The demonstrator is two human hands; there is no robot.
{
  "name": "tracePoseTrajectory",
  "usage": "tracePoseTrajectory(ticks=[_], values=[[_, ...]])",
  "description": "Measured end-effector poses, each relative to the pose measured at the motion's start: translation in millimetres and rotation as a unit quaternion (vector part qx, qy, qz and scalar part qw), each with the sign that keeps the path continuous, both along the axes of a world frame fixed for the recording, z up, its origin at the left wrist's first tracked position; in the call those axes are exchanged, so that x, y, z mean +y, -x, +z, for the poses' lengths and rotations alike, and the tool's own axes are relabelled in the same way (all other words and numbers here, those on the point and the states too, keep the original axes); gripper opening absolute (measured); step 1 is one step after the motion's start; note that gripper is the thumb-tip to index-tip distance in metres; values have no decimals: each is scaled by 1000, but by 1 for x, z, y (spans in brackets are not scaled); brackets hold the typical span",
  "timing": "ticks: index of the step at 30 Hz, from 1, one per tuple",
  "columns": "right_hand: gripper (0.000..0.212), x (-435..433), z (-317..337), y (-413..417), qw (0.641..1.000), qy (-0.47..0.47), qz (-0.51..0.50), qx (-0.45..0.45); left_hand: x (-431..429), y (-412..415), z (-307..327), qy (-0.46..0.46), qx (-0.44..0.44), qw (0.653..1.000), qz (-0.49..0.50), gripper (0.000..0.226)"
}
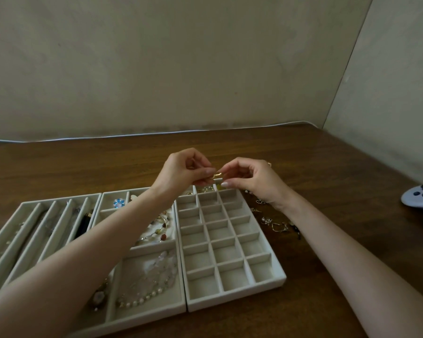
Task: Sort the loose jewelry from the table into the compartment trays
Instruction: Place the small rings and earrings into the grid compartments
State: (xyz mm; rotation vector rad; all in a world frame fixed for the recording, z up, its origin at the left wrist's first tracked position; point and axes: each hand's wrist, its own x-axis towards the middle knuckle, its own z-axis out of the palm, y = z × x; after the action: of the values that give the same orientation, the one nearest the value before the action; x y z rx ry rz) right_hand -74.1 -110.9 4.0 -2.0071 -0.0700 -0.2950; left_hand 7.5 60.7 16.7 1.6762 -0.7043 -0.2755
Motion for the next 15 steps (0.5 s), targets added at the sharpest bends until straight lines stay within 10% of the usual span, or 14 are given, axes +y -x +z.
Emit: tracePoseTrajectory(ticks=[15], values=[[15,5,-6,-4,993,-111,-8,-40,-4,8,-3,18,-48,998,-22,24]])
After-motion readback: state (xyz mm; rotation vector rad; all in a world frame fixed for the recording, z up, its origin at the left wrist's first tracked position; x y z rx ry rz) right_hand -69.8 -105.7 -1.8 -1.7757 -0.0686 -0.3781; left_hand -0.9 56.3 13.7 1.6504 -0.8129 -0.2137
